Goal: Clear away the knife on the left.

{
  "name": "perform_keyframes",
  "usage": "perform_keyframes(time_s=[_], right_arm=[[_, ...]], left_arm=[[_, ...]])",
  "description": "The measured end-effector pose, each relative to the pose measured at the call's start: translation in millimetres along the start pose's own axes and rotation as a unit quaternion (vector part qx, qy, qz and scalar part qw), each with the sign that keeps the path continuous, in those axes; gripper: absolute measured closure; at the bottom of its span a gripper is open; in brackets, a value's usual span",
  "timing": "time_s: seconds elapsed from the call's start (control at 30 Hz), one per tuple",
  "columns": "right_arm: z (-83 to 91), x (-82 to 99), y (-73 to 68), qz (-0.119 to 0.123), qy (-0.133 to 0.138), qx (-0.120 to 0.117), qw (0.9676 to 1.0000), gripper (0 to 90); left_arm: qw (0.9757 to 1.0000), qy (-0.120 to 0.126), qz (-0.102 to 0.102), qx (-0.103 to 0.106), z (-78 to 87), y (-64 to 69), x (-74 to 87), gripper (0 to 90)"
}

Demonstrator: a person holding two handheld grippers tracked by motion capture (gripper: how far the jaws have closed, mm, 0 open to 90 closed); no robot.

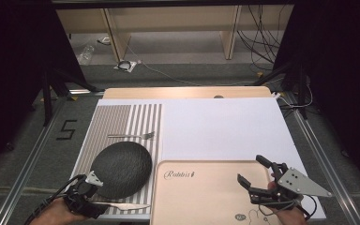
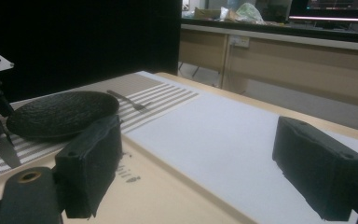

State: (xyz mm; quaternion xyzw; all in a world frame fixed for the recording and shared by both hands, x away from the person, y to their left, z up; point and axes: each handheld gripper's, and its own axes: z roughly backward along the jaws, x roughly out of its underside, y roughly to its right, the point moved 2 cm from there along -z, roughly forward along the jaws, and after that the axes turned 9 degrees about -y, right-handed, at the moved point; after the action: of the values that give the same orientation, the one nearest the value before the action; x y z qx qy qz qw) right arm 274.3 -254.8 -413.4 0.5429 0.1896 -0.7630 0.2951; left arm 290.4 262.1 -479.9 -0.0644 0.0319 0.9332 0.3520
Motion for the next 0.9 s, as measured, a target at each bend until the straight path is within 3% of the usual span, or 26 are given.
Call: perform_keyframes(time_s=[0.43, 0.73, 0.9], right_arm=[[-1.0, 0.5, 0.8, -0.001, -0.001, 0.001, 1.0000, 17.0], [-0.5, 0.4, 1.2, -0.002, 0.000, 0.001, 1.0000, 17.1], [-0.6, 0.3, 0.9, -0.002, -0.001, 0.001, 1.0000, 17.2]], left_arm=[[0.9998, -0.015, -0.011, 0.012, -7.1, 2.0, -2.3, 29.1], [0.9981, -0.038, -0.048, -0.008, -5.6, 4.7, -1.2, 36.6], [0.9971, -0.041, -0.063, -0.007, -4.3, 7.3, -2.3, 43.8]])
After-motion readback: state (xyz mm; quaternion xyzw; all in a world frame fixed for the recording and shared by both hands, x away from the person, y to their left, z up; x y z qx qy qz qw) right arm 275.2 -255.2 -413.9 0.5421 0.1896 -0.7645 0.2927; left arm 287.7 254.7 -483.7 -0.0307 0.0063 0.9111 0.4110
